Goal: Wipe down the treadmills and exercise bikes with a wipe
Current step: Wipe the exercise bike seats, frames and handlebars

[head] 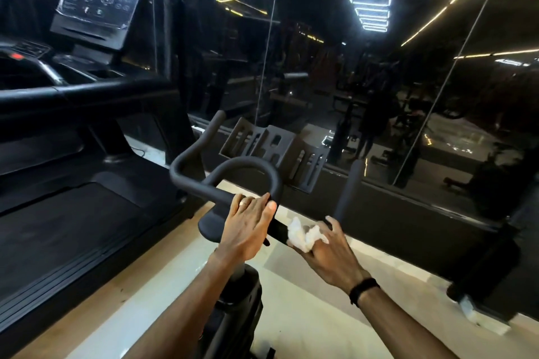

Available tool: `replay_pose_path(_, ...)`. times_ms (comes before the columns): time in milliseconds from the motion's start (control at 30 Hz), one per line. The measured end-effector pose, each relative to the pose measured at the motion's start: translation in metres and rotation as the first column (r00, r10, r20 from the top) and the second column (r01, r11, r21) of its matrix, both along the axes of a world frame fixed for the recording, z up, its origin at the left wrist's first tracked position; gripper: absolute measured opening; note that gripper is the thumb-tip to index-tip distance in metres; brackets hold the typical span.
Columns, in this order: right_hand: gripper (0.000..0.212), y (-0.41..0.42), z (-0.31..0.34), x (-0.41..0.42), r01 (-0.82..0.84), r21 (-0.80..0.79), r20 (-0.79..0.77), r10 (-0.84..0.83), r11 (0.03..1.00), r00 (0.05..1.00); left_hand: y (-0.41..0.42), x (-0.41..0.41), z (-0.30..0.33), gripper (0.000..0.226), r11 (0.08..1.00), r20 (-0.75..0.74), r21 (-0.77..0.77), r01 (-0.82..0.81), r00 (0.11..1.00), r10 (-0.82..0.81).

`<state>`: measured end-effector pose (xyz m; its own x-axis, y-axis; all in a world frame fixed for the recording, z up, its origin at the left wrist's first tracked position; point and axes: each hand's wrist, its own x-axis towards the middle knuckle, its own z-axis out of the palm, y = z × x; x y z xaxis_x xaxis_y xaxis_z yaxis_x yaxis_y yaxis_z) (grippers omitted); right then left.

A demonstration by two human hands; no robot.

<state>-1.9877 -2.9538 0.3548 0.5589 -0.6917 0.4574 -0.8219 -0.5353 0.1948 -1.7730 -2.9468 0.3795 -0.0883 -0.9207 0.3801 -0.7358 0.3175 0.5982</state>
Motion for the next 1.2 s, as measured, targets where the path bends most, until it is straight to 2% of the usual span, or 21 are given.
replay_pose_path(100, 0.027, 0.002, -0.007, -0.023, 0.066, 0.030, 0.128, -0.069, 0.997, 0.989, 0.015, -0.009, -0.012, 0.063, 0.997, 0.098, 0.074, -0.025, 0.995, 0.018)
replay_pose_path(200, 0.044, 0.018, -0.011, -0.032, 0.211, 0.043, 0.098, -0.215, 0.976, 0.972, 0.038, -0.024, -0.027, 0.063, 0.998, 0.049, 0.064, -0.014, 0.999, 0.010)
replay_pose_path(300, 0.067, 0.050, -0.016, -0.025, 0.213, 0.018, 0.110, -0.214, 0.977, 0.971, 0.074, -0.049, -0.034, 0.077, 0.998, 0.004, 0.020, 0.065, 0.998, -0.066)
replay_pose_path(367, 0.065, 0.071, -0.022, -0.016, 0.175, 0.017, 0.144, -0.175, 0.984, 0.974, 0.093, -0.063, -0.038, 0.070, 0.989, -0.111, 0.031, 0.146, 0.984, -0.142)
replay_pose_path(467, 0.049, 0.098, -0.028, -0.006, 0.124, 0.279, 0.281, -0.205, 0.952, 0.938, 0.125, -0.076, -0.049, 0.032, 0.989, -0.386, -0.018, 0.148, 0.911, -0.143)
replay_pose_path(533, 0.052, 0.111, -0.030, 0.000, -0.005, 0.459, 0.377, -0.190, 0.889, 0.906, 0.144, -0.070, -0.056, 0.026, 0.999, -0.500, -0.024, 0.040, 0.865, -0.046)
replay_pose_path(600, 0.061, 0.130, -0.027, 0.012, -0.227, 0.549, 0.535, -0.130, 0.805, 0.835, 0.166, -0.057, -0.057, 0.016, 0.999, -0.539, 0.032, -0.039, 0.841, 0.050)
replay_pose_path(667, 0.058, 0.153, -0.019, 0.031, -0.415, 0.575, 0.661, -0.101, 0.705, 0.743, 0.188, -0.035, -0.057, 0.005, 0.991, -0.535, 0.094, -0.095, 0.835, 0.130)
replay_pose_path(733, 0.051, 0.172, -0.012, 0.054, -0.527, 0.571, 0.716, -0.068, 0.629, 0.695, 0.209, -0.011, -0.057, 0.011, 0.977, -0.526, 0.115, -0.178, 0.823, 0.212)
replay_pose_path(800, 0.043, 0.186, -0.004, 0.083, -0.595, 0.543, 0.758, -0.040, 0.593, 0.651, 0.231, 0.015, -0.054, 0.021, 0.968, -0.569, 0.134, -0.210, 0.784, 0.249)
replay_pose_path(867, 0.022, 0.196, -0.001, 0.111, -0.661, 0.516, 0.817, -0.082, 0.545, 0.571, 0.251, 0.039, -0.049, 0.025, 0.958, -0.592, 0.154, -0.243, 0.753, 0.286)
replay_pose_path(933, 0.011, 0.208, 0.001, 0.144, -0.689, 0.481, 0.848, -0.090, 0.542, 0.522, 0.277, 0.069, -0.044, 0.024, 0.932, -0.636, 0.203, -0.299, 0.684, 0.358)
replay_pose_path(1033, 0.023, 0.230, -0.004, 0.196, -0.690, 0.478, 0.840, -0.055, 0.543, 0.539, 0.325, 0.116, -0.039, 0.014, 0.890, -0.723, 0.255, -0.379, 0.536, 0.435)
replay_pose_path(1100, 0.025, 0.256, -0.005, 0.235, -0.743, 0.451, 0.858, -0.012, 0.495, 0.513, 0.367, 0.149, -0.039, 0.009, 0.840, -0.769, 0.266, -0.473, 0.421, 0.481)
replay_pose_path(1200, 0.012, 0.304, -0.002, 0.292, -0.836, 0.441, 0.891, -0.053, 0.326, 0.450, 0.434, 0.198, -0.039, 0.009, 0.736, -0.808, 0.296, -0.609, 0.252, 0.533)
